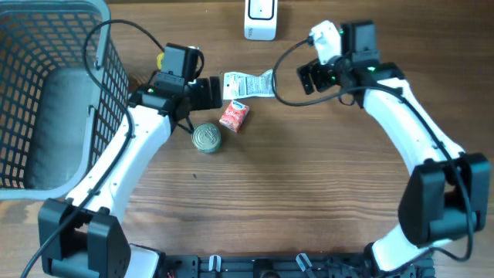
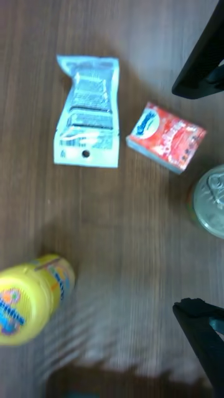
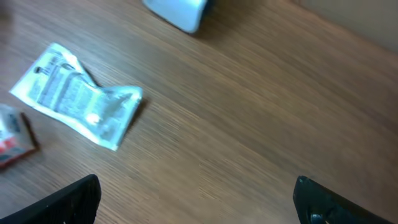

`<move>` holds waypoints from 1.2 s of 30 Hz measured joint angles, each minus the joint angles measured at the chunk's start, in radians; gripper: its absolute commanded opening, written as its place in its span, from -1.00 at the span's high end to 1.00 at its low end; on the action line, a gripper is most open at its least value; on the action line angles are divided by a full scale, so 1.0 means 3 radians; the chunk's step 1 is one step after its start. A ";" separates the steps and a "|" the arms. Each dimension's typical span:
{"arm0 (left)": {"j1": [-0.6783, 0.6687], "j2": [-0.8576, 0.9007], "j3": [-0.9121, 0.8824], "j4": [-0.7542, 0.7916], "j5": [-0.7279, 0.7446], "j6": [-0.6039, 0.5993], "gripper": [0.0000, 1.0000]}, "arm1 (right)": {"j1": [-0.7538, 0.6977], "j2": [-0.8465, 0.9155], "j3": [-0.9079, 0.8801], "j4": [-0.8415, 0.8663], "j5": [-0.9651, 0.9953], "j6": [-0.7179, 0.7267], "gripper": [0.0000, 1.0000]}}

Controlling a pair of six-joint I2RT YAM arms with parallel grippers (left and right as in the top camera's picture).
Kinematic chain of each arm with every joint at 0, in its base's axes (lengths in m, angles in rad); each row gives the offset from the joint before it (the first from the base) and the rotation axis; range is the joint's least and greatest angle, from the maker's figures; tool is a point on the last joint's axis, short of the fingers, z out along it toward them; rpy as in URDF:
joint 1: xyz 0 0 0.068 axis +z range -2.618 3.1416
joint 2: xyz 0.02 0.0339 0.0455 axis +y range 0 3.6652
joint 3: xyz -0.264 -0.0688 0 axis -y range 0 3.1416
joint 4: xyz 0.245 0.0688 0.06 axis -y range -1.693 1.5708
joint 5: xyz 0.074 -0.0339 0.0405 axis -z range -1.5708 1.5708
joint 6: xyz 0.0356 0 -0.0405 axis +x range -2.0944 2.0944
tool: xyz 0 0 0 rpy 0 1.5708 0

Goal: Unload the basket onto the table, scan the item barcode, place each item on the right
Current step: 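Lower the right gripper onto the white hex wrench packet and grasp it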

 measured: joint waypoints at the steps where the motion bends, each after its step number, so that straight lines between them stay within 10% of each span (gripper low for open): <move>1: 0.0018 0.0000 0.0000 -0.0001 0.0000 0.0001 -1.00 | 0.0028 0.0055 0.0057 -0.0019 -0.0001 -0.0013 -1.00; 10: 0.0048 -0.0001 0.0000 -0.0024 -0.0003 0.0020 -1.00 | 0.0153 0.1431 0.1797 -0.1601 0.0066 -0.0357 -0.99; 13: 0.0048 -0.0001 0.0000 -0.0024 -0.0003 0.0023 -1.00 | 0.0258 0.1506 0.2040 -0.1851 0.0088 -0.0556 -0.53; 14: 0.0048 -0.0001 0.0000 -0.0024 -0.0003 0.0023 -1.00 | 0.0294 0.1506 0.2107 -0.1901 0.0086 -0.0609 -1.00; 28: 0.0048 -0.0001 0.0000 -0.0022 -0.0003 0.0024 -1.00 | 0.0305 0.1506 0.2177 -0.2042 0.0707 0.0286 -1.00; 36: 0.0205 -0.0042 0.0000 0.0029 -0.0001 0.0024 -1.00 | 0.0392 0.1506 0.2177 -0.1943 0.0174 -0.0833 -1.00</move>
